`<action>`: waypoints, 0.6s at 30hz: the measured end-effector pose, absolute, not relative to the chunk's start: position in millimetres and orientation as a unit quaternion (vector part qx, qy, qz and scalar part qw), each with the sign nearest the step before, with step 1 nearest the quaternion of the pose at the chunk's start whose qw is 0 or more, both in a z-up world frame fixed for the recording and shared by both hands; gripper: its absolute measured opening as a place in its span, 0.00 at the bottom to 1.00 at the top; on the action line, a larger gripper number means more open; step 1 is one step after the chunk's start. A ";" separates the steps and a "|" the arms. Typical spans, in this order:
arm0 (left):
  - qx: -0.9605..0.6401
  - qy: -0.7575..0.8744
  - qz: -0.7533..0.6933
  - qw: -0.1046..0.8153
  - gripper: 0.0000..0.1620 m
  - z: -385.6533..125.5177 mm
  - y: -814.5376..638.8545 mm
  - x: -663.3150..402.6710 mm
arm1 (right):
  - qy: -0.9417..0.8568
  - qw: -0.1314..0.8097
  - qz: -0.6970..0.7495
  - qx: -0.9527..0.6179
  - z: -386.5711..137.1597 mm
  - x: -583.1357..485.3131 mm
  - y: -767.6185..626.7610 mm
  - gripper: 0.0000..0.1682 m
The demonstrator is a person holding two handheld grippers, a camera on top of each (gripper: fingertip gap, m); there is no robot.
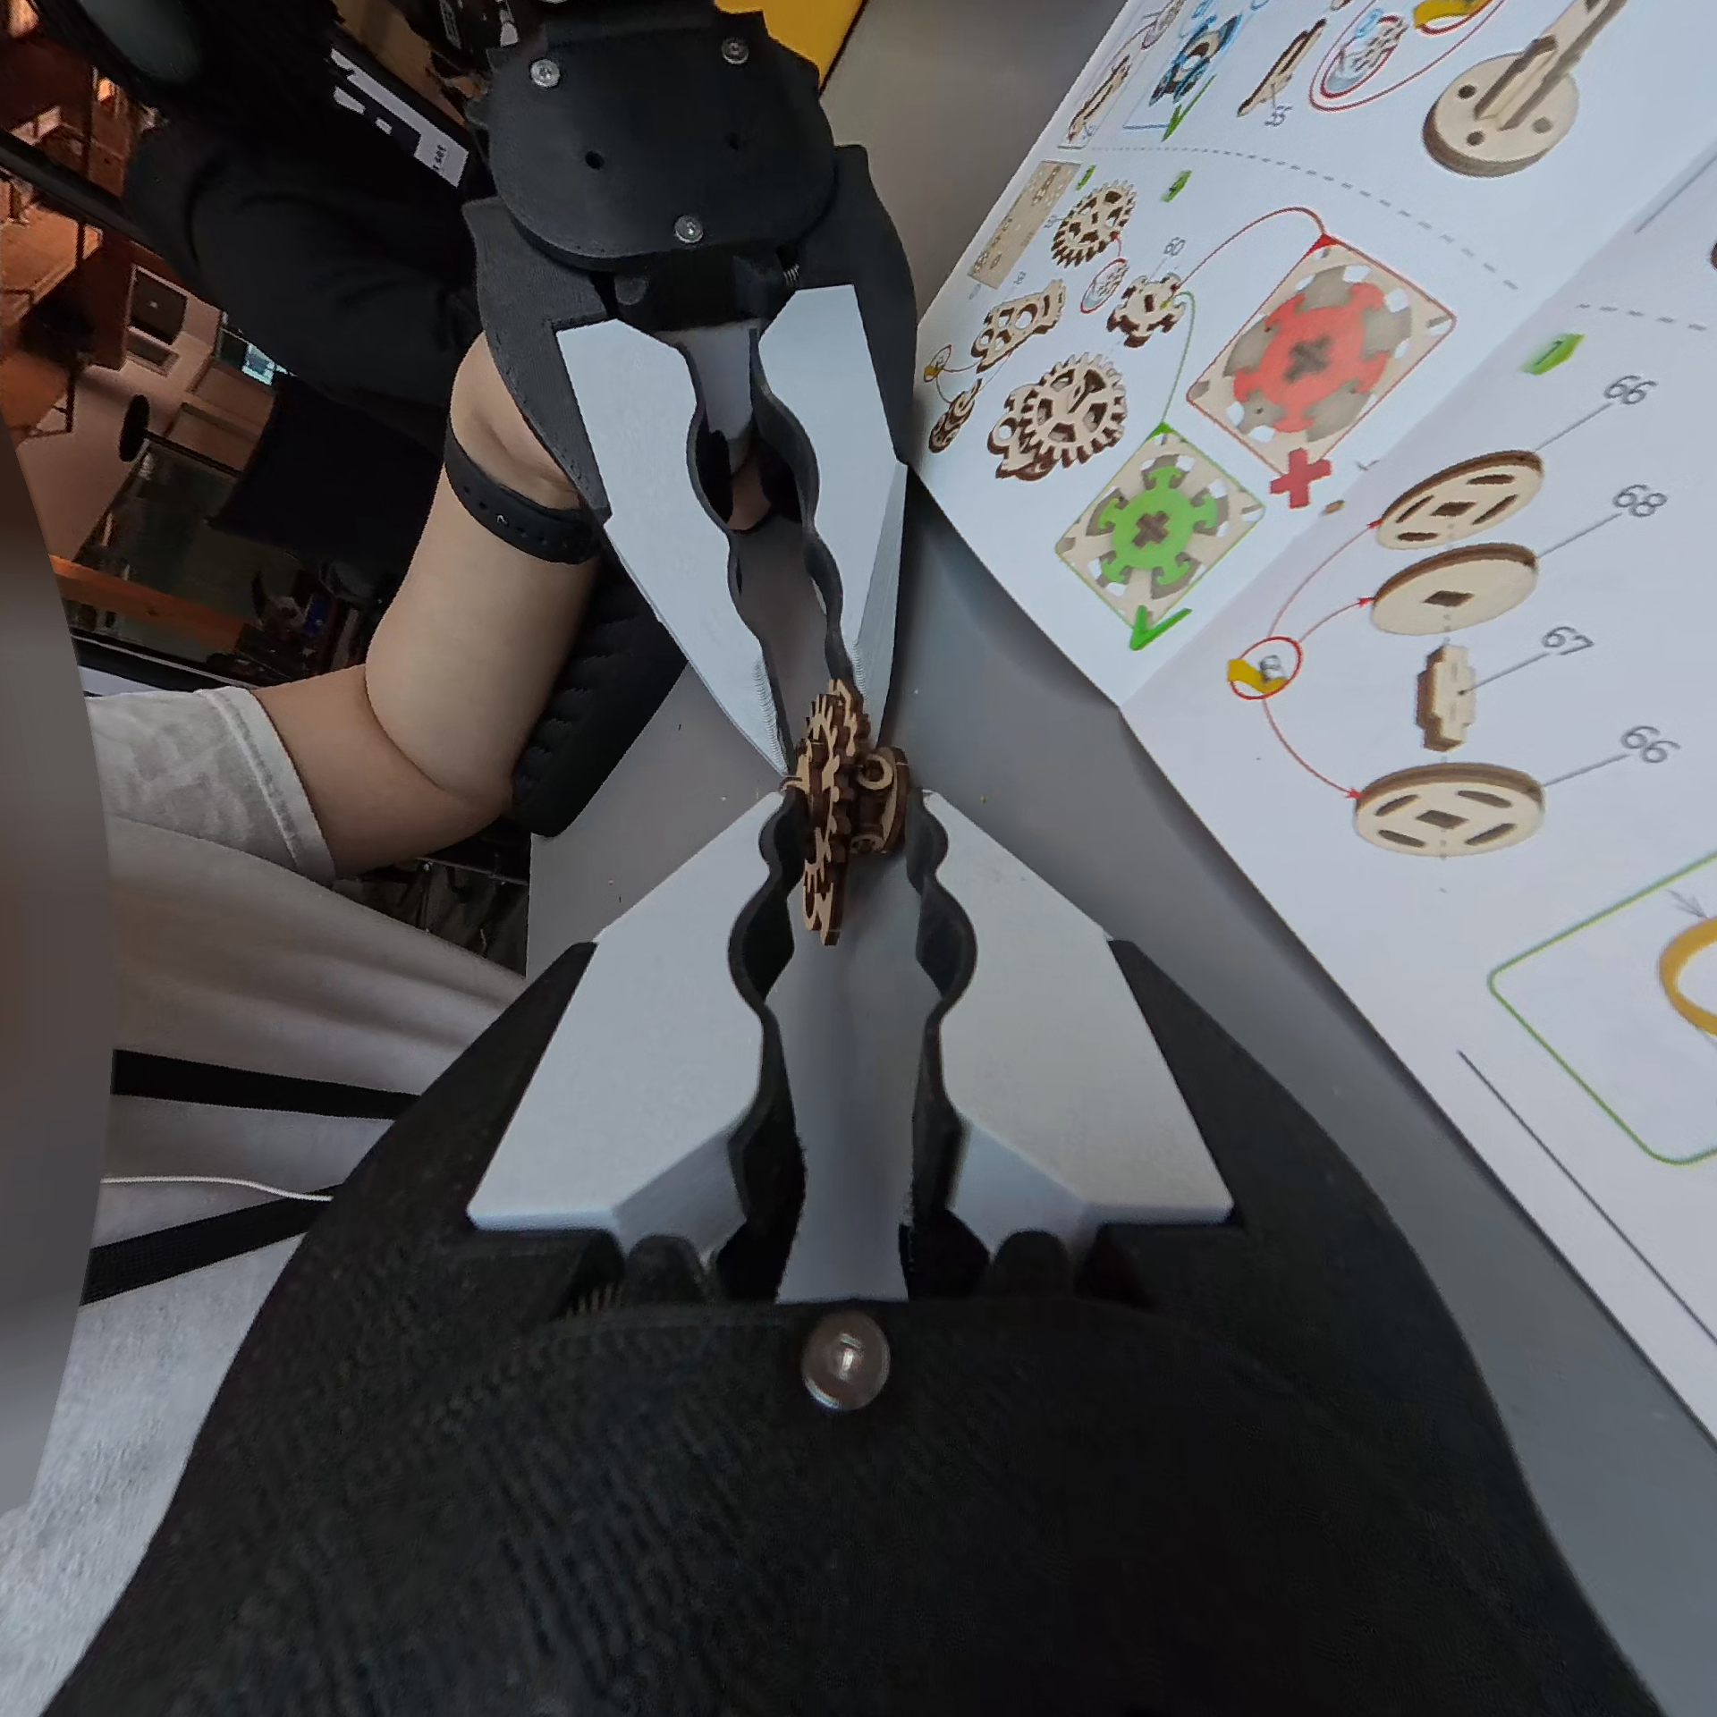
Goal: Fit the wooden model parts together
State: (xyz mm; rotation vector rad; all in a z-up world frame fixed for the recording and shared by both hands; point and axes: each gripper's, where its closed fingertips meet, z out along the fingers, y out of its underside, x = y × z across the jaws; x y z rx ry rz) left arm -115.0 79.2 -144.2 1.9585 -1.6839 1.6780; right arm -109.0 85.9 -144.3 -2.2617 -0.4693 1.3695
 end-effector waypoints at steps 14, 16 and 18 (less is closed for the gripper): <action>0.607 -0.522 0.599 -0.016 0.14 -105.7 89.6 -120.5 | -0.175 0.328 0.533 -0.760 -100.1 -102.7 87.6 0.12; 0.593 -0.529 0.605 -0.050 0.16 -96.2 90.9 -115.8 | -0.204 0.381 0.505 -0.747 -87.2 -99.7 90.5 0.12; 0.575 -0.548 0.601 -0.090 0.17 -88.6 89.9 -112.0 | -0.224 0.430 0.482 -0.730 -72.2 -96.4 91.8 0.12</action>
